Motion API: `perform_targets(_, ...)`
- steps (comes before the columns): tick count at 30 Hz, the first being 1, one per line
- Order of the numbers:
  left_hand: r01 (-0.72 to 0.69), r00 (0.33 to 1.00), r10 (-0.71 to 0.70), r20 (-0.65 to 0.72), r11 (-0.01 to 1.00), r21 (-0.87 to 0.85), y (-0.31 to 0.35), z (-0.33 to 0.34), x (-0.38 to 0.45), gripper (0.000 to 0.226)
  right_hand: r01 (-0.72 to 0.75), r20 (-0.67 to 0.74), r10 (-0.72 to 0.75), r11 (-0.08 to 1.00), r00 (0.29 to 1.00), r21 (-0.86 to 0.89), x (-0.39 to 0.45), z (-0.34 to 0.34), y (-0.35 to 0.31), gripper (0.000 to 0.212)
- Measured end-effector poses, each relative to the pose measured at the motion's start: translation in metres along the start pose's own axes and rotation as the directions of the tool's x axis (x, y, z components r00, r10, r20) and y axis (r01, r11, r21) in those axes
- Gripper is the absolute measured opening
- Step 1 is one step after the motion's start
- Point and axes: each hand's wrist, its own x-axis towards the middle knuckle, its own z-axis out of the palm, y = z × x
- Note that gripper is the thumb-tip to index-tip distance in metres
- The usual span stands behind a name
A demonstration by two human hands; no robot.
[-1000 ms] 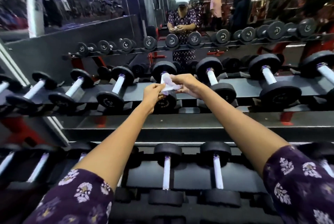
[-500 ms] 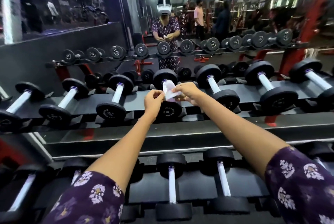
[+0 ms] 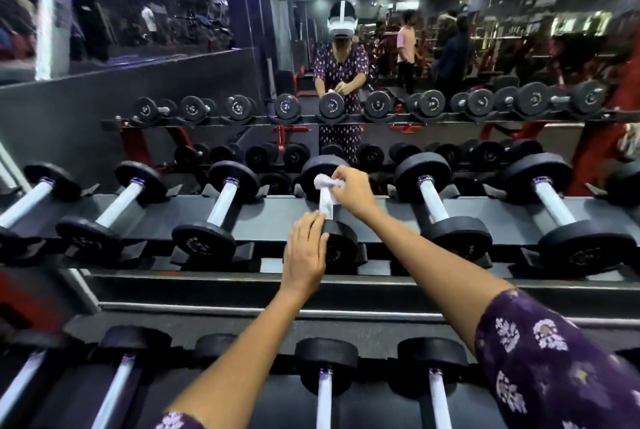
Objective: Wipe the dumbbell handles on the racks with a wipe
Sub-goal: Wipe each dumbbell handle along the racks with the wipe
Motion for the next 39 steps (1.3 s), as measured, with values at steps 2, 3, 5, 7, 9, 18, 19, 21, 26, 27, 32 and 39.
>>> perform_targets(2, -0.066, 0.997, 0.068, -0.036, 0.997, 0.034, -0.005, 0.006, -0.005, 0.048, 0.125, 0.203, -0.086, 0.974, 0.975, -0.189, 0.005, 0.012, 0.002, 0.017)
perform_targets(3, -0.081, 0.995, 0.083, -0.049, 0.996, 0.037, -0.006, 0.008, -0.006, 0.047, 0.17, 0.265, -0.11, 0.961, 0.958, -0.216, 0.006, 0.017, 0.003, 0.017)
perform_targets(5, -0.078, 0.994, 0.078, -0.073, 0.997, 0.006, -0.006, 0.008, -0.005, 0.048, 0.196, 0.269, -0.147, 0.966, 0.952, -0.165, 0.005, 0.018, 0.004, 0.028)
perform_targets(7, -0.1, 0.991, 0.098, -0.092, 0.995, -0.015, -0.005, 0.009, -0.002, 0.052, 0.215, 0.241, -0.176, 0.966, 0.954, -0.145, 0.005, 0.017, 0.007, 0.025)
perform_targets(9, -0.181, 0.978, 0.185, -0.099, 0.982, 0.054, -0.005, 0.013, 0.0, 0.052, 0.227, 0.224, -0.19, 0.962, 0.956, -0.151, 0.01, 0.016, 0.009, 0.012)
perform_targets(18, -0.224, 0.929, 0.281, -0.241, 0.945, 0.236, -0.012, 0.03, 0.005, 0.045, 0.17, 0.289, -0.136, 0.981, 0.948, -0.096, 0.006, 0.018, 0.013, 0.011)
perform_targets(19, -0.212, 0.926, 0.271, -0.261, 0.949, 0.232, -0.01, 0.03, 0.006, 0.044, 0.157, 0.278, -0.121, 0.981, 0.953, -0.114, 0.01, 0.017, 0.013, 0.013)
perform_targets(21, -0.207, 0.921, 0.267, -0.283, 0.952, 0.224, -0.008, 0.03, 0.007, 0.041, 0.088, 0.209, -0.066, 0.991, 0.976, -0.097, 0.025, 0.016, 0.012, 0.017)
perform_targets(26, -0.199, 0.913, 0.26, -0.315, 0.957, 0.212, -0.006, 0.031, 0.011, 0.033, 0.123, 0.204, -0.102, 0.988, 0.974, -0.094, 0.016, 0.024, 0.013, 0.011)
perform_targets(27, -0.2, 0.91, 0.26, -0.324, 0.958, 0.207, -0.006, 0.032, 0.01, 0.033, 0.136, 0.225, -0.114, 0.987, 0.968, -0.083, 0.008, 0.024, 0.015, 0.009)
perform_targets(32, -0.206, 0.903, 0.279, -0.327, 0.949, 0.24, -0.009, 0.034, 0.01, 0.033, 0.047, 0.189, -0.033, 0.996, 0.981, -0.071, 0.029, 0.018, 0.014, 0.011)
perform_targets(39, -0.207, 0.887, 0.293, -0.357, 0.943, 0.259, -0.007, 0.035, 0.011, 0.033, 0.21, 0.167, -0.194, 0.974, 0.967, -0.085, 0.003, 0.02, 0.018, 0.01)
